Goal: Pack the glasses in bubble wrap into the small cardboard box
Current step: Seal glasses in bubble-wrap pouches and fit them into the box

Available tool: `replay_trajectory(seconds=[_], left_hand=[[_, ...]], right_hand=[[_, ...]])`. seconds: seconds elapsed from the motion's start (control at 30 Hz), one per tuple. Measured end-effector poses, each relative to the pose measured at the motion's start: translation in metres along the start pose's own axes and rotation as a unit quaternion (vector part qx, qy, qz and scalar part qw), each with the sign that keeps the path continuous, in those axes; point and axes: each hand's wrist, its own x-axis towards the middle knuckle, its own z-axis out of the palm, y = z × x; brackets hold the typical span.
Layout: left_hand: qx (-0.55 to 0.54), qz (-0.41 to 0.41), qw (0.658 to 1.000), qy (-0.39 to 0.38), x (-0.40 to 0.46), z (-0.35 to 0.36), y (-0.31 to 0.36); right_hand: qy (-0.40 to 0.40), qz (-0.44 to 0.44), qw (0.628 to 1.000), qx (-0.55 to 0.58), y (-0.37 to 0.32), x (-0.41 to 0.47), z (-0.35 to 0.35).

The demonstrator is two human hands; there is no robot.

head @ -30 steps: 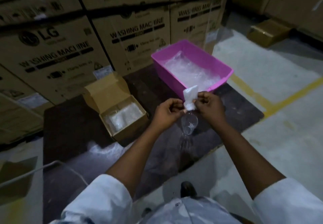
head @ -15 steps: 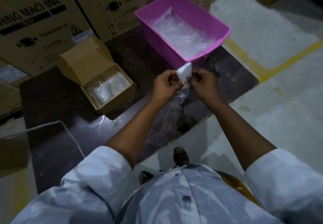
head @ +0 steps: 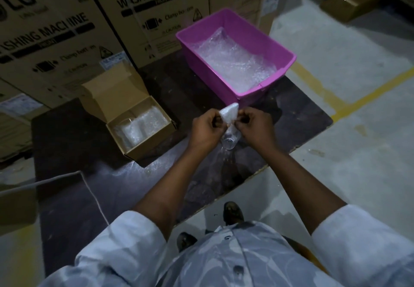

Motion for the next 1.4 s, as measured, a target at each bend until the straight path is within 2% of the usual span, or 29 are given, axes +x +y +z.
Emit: replay_trajectory(seconds=[0.13, 0.33, 0.5, 0.57, 0.67, 0.77, 0.9, 1.0, 1.2, 1.4], left_hand=[[0.03, 0.026, 0.999, 0.003, -0.005, 0.001, 0.0], [0.067, 0.061, 0.995, -0.04, -0.007, -0.002, -0.001], [0.004, 0.116, 0.993, -0.027, -0.02, -0.003, -0.008], [0.005, 0.102, 0.994, -0.038, -0.028, 0.0, -0.016], [0.02, 0.026, 0.997, -0.072, -0.035, 0.012, -0.028], [-0.002, -0.014, 0.997, -0.072, -0.035, 0.025, -0.037], [-0.054, -0.065, 0.996, -0.041, -0.032, 0.039, -0.034], [-0.06, -0.059, 0.996, -0.012, -0.03, 0.039, -0.035], [-0.048, 0.025, 0.997, 0.056, -0.02, 0.014, -0.021], [0.005, 0.073, 0.993, 0.098, -0.01, -0.025, -0.009]], right_hand=[[-0.047, -0.032, 0.998, -0.024, -0.001, -0.003, 0.0], [-0.081, -0.146, 0.982, -0.09, -0.002, -0.003, -0.006], [-0.083, -0.107, 0.988, -0.079, -0.003, 0.004, -0.01], [-0.09, -0.095, 0.988, -0.077, -0.003, 0.005, -0.009], [-0.101, -0.092, 0.986, -0.093, -0.003, 0.003, -0.006], [-0.109, -0.088, 0.984, -0.111, -0.002, 0.004, -0.006], [-0.119, -0.068, 0.985, -0.102, -0.004, 0.008, -0.008], [-0.127, -0.07, 0.984, -0.098, -0.007, 0.011, -0.012], [-0.138, -0.138, 0.97, -0.143, -0.032, 0.019, -0.009], [-0.222, -0.187, 0.936, -0.198, -0.082, 0.026, 0.003]])
